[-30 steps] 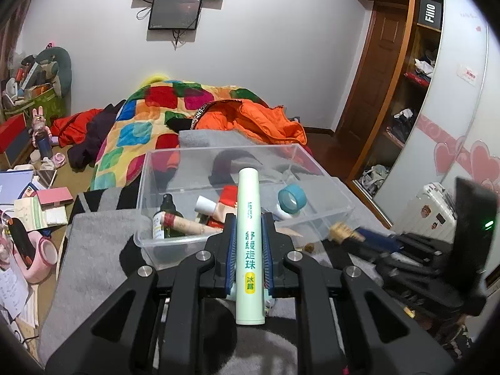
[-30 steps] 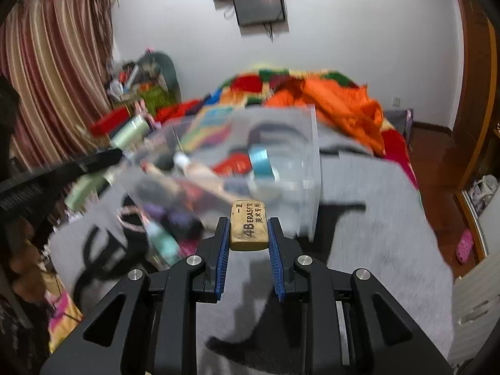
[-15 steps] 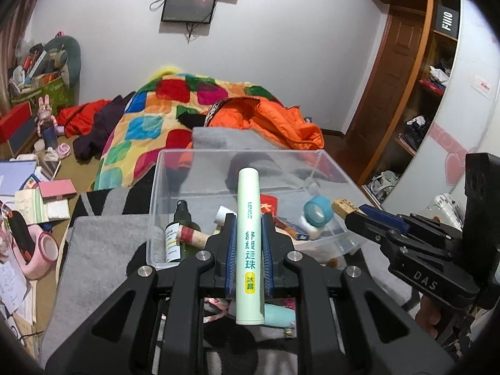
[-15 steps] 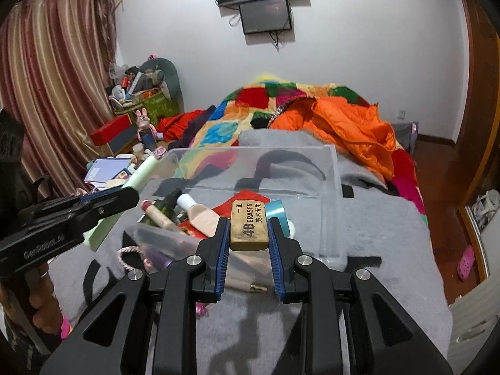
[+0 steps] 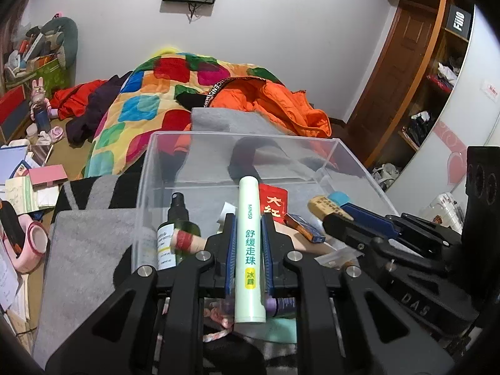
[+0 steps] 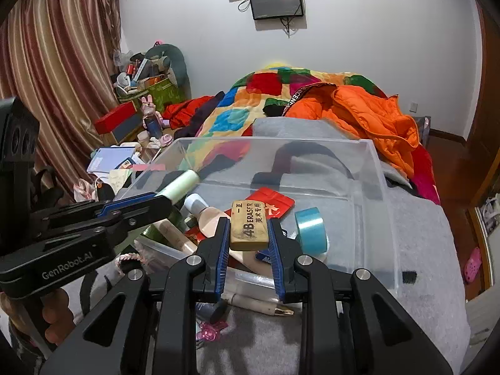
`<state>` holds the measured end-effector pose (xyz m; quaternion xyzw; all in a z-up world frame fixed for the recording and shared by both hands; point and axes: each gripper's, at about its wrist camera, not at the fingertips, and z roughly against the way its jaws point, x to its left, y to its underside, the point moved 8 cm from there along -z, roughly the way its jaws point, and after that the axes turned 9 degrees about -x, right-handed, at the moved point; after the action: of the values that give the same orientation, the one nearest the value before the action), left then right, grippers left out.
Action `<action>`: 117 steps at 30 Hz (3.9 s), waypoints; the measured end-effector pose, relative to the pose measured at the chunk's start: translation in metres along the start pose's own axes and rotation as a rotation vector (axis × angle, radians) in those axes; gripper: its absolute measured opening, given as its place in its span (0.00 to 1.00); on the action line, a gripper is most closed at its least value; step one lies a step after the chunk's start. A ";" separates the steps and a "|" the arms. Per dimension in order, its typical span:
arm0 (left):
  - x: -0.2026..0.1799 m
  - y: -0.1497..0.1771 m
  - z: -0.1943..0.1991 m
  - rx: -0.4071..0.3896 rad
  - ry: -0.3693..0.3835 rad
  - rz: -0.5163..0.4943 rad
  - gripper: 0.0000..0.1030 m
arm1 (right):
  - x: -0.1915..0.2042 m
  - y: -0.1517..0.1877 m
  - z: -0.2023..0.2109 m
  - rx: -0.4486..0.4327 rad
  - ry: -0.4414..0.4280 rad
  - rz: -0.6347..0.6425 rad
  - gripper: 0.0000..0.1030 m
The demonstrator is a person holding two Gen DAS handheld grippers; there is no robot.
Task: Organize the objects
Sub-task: 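Drop the green-white tube into the box with left tool while right tool drops the eraser, then grasp the braided pink-white cord with left tool while right tool grasps the pink clip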
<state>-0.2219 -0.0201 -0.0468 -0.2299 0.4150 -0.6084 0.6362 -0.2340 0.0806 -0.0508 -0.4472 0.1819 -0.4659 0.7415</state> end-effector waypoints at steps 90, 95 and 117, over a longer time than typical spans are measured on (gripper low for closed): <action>0.045 0.102 0.105 0.013 -0.178 0.004 0.06 | 0.002 0.083 0.042 0.112 -0.012 -0.057 0.11; 0.040 0.091 0.117 -0.024 -0.174 -0.001 0.06 | 0.004 0.083 0.043 0.136 -0.025 -0.055 0.13; 0.012 0.045 0.118 -0.103 -0.122 -0.063 0.06 | 0.013 0.087 0.019 0.137 0.027 0.038 0.09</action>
<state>-0.1016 -0.0499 -0.0211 -0.3121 0.3988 -0.5910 0.6279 -0.1684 0.0928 -0.1112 -0.3853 0.1682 -0.4691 0.7767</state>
